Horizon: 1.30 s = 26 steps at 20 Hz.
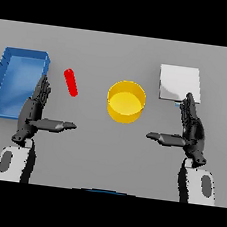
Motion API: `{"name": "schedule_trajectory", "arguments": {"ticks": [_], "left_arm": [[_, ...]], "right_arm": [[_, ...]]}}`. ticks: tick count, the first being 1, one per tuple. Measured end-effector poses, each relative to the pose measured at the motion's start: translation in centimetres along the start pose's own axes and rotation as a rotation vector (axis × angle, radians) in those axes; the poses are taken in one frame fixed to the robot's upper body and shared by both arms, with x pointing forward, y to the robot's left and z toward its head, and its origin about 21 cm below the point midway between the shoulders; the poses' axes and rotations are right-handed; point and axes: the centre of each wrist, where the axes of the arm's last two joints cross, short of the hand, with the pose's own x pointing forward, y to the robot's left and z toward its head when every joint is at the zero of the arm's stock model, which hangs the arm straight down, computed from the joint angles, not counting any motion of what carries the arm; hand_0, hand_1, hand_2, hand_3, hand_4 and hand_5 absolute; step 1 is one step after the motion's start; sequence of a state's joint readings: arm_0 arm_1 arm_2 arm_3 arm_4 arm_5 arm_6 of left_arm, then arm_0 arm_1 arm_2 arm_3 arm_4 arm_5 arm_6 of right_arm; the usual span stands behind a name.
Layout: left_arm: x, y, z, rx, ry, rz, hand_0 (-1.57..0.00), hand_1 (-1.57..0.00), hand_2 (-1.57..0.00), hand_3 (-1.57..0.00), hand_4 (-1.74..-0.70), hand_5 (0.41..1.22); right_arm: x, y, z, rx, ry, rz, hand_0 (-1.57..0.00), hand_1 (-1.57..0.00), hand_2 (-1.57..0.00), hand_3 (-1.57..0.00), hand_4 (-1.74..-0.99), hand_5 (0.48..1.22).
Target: Pick up the red beaker and tilt it to pour out 1 green nut into yellow bowl. Pick up the yellow bowl and place it on the metallic measuring scale.
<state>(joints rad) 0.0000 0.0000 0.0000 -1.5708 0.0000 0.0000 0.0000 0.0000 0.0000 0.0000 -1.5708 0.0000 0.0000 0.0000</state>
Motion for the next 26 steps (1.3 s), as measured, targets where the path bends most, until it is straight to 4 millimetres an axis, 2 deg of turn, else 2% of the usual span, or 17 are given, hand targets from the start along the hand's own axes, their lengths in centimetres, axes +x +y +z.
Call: {"name": "schedule_trajectory", "arguments": {"ticks": [6, 7, 9, 10, 12, 14, 16, 20, 26], "left_arm": [[0.1, 0.6, -0.1, 0.005, 0.001, -0.002, 0.00, 0.00, 0.00, 0.00, -1.14, 0.660], [0.5, 0.8, 1.1, -0.041, -0.056, -0.082, 0.00, 0.00, 0.00, 0.00, -1.14, 0.660], [1.7, 0.4, 2.5, -0.087, -0.081, -0.156, 0.00, 0.00, 0.00, 0.00, -1.14, 0.662], [2.1, -0.1, 2.8, -0.096, -0.077, -0.174, 0.00, 0.00, 0.00, 0.00, -1.14, 0.660], [2.6, 0.1, 2.9, -0.095, -0.049, -0.194, 0.00, 0.00, 0.00, 0.00, -1.14, 0.655], [2.9, 0.4, 2.8, -0.101, -0.028, -0.201, 0.00, 0.00, 0.00, 0.00, -1.14, 0.650], [2.3, -0.1, 2.1, -0.110, 0.015, -0.206, 0.00, 0.00, 0.00, 0.00, -1.14, 0.648], [1.2, 0.1, -0.4, -0.111, 0.066, -0.205, 0.00, 0.00, 0.00, 0.00, -1.17, 0.648], [-0.5, 0.0, -5.2, -0.128, 0.081, -0.231, 0.00, 0.00, 0.00, 0.00, -1.18, 0.636]], "right_arm": [[0.0, -0.3, -0.5, -0.002, 0.005, 0.000, 0.00, 0.00, 0.00, 0.00, -1.071, 0.578], [0.6, -0.5, 0.1, 0.006, -0.102, 0.147, 0.00, 0.00, 0.00, 0.00, -1.072, 0.577], [1.0, -0.1, 0.9, 0.023, -0.153, 0.288, 0.00, 0.00, 0.00, 0.00, -1.064, 0.577], [1.1, -0.2, 1.3, 0.031, -0.163, 0.324, 0.00, 0.00, 0.00, 0.00, -1.071, 0.581], [1.3, 0.4, 1.4, 0.038, -0.156, 0.339, 0.00, 0.00, 0.00, 0.00, -1.103, 0.592], [1.5, 0.1, 1.6, 0.051, -0.156, 0.320, 0.00, 0.00, 0.00, 0.00, -1.131, 0.607], [2.0, 0.1, 1.3, 0.065, -0.160, 0.314, 0.00, 0.00, 0.00, 0.00, -1.163, 0.624], [1.5, -0.1, 1.4, 0.082, -0.146, 0.261, 0.00, 0.00, 0.00, 0.00, -1.209, 0.627], [1.4, -0.2, 1.3, 0.086, -0.144, 0.244, 0.00, 0.00, 0.00, 0.00, -1.229, 0.626]]}}
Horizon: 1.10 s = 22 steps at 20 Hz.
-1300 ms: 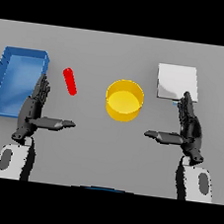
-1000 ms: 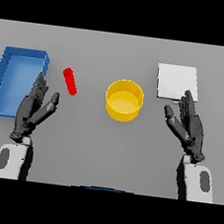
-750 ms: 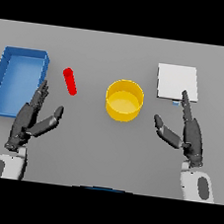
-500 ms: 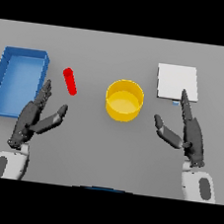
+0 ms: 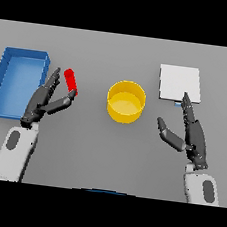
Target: Pick up the red beaker and tilt it to pour out 1 green nut into yellow bowl. Pick up the yellow bowl and place it on the metallic measuring scale.
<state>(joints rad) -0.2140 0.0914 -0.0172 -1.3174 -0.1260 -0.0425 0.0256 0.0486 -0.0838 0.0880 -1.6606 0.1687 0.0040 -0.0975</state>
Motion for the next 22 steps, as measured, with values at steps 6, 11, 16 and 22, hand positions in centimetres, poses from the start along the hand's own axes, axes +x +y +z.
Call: {"name": "schedule_trajectory", "arguments": {"ticks": [6, 11, 16, 22], "left_arm": [[0.2, -0.6, -3.0, -0.024, -0.031, -0.036, 0.00, 0.00, 0.00, 0.00, -1.20, 0.657], [0.2, -1.4, -4.9, -0.018, -0.008, -0.063, 0.00, 0.00, 0.00, 0.00, -1.20, 0.671], [-0.2, -1.8, -6.1, -0.015, -0.048, -0.019, 0.00, 0.00, 0.00, 0.00, -1.27, 0.700], [-1.1, -2.8, -7.4, 0.027, -0.067, 0.083, -0.38, -0.41, -0.46, -0.52, -1.41, 0.874]], "right_arm": [[0.1, 0.0, 0.2, 0.002, -0.005, -0.014, 0.00, 0.00, 0.00, 0.00, -1.227, 0.630], [0.3, -0.3, 0.2, 0.002, -0.002, -0.002, 0.00, 0.00, 0.00, 0.00, -1.238, 0.638], [0.2, -0.3, 0.4, -0.011, 0.012, -0.008, 0.00, 0.00, 0.00, 0.00, -1.244, 0.643], [0.4, -0.9, 0.6, -0.021, 0.005, 0.000, 0.00, 0.00, 0.00, 0.00, -1.236, 0.647]]}}
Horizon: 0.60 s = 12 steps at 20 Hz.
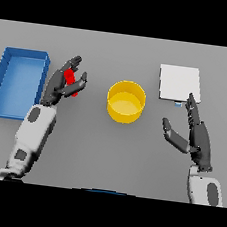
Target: Pick up the red beaker and tilt it to pour out 1 green nut into yellow bowl. Pick up the yellow bowl and place it on the metallic measuring scale.
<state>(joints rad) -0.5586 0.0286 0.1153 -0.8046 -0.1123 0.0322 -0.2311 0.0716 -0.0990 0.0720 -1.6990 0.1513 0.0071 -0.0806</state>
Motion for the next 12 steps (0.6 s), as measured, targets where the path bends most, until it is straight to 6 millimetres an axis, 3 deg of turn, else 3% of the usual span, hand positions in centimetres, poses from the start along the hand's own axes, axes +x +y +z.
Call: {"name": "schedule_trajectory", "arguments": {"ticks": [2, 5, 6, 9, 12], "left_arm": [[-0.1, -0.7, -0.2, 0.041, 0.006, -0.022, -0.76, -0.78, -0.84, -0.88, -1.52, 0.999], [0.3, -1.4, -0.5, 0.043, -0.010, -0.104, -1.15, -1.17, -1.20, -1.11, -1.62, 1.107], [0.3, -1.4, -0.6, 0.030, -0.010, -0.107, -1.24, -1.25, -1.27, -1.15, -1.64, 1.130], [0.1, -1.2, -0.4, 0.022, -0.011, -0.101, -1.40, -1.41, -1.42, -1.36, -1.54, 1.174], [0.5, -1.3, -0.6, 0.016, -0.041, -0.029, -1.48, -1.49, -1.49, -1.46, -1.64, 1.157]], "right_arm": [[-0.1, 0.3, -0.1, 0.003, -0.003, -0.002, 0.00, 0.00, 0.00, 0.00, -1.239, 0.648], [-0.1, 0.0, 0.0, -0.002, 0.006, -0.003, 0.00, 0.00, 0.00, 0.00, -1.241, 0.650], [0.0, 0.1, -0.1, 0.000, -0.003, 0.001, 0.00, 0.00, 0.00, 0.00, -1.242, 0.650], [-0.4, 0.6, -0.2, 0.004, 0.001, -0.026, 0.00, 0.00, 0.00, 0.00, -1.255, 0.644], [-0.4, 0.5, 0.1, 0.012, -0.019, -0.013, 0.00, 0.00, 0.00, 0.00, -1.248, 0.645]]}}
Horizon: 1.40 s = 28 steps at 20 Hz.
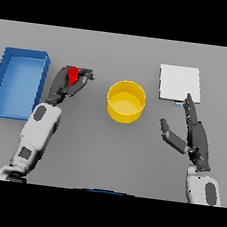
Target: Pick up the red beaker and tilt it to pour out 1 green nut into yellow bowl. Pick up the yellow bowl and place it on the metallic measuring scale.
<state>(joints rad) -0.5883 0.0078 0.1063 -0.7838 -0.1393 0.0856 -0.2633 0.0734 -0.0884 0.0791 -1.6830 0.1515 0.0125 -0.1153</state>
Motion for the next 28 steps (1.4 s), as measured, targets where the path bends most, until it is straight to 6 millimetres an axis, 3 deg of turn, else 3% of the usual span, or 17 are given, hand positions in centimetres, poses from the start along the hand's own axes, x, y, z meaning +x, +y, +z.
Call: {"name": "schedule_trajectory", "arguments": {"ticks": [6, 14, 21, 28], "left_arm": [[3.2, 1.5, -0.7, -0.023, -0.077, 0.081, -1.55, -1.55, -1.55, -1.54, -1.71, 1.132], [5.8, 1.2, -1.5, -0.093, -0.115, -0.076, -1.56, -1.56, -1.56, -1.56, -1.73, 1.138], [9.5, 0.5, -2.7, -0.236, -0.116, -0.506, -1.57, -1.57, -1.57, -1.57, -1.74, 1.127], [12.9, -2.9, -3.6, -0.386, -0.158, -0.990, -1.57, -1.57, -1.57, -1.57, -1.74, 1.183]], "right_arm": [[0.1, 0.1, -0.2, -0.004, 0.009, 0.015, 0.00, 0.00, 0.00, 0.00, -1.227, 0.647], [0.1, 0.2, -0.3, -0.004, -0.033, 0.056, 0.00, 0.00, 0.00, 0.00, -1.213, 0.662], [-0.1, -0.2, 0.2, -0.005, -0.004, 0.068, 0.00, 0.00, 0.00, 0.00, -1.183, 0.663], [0.2, -0.1, -0.3, 0.011, 0.002, 0.046, 0.00, 0.00, 0.00, 0.00, -1.183, 0.673]]}}
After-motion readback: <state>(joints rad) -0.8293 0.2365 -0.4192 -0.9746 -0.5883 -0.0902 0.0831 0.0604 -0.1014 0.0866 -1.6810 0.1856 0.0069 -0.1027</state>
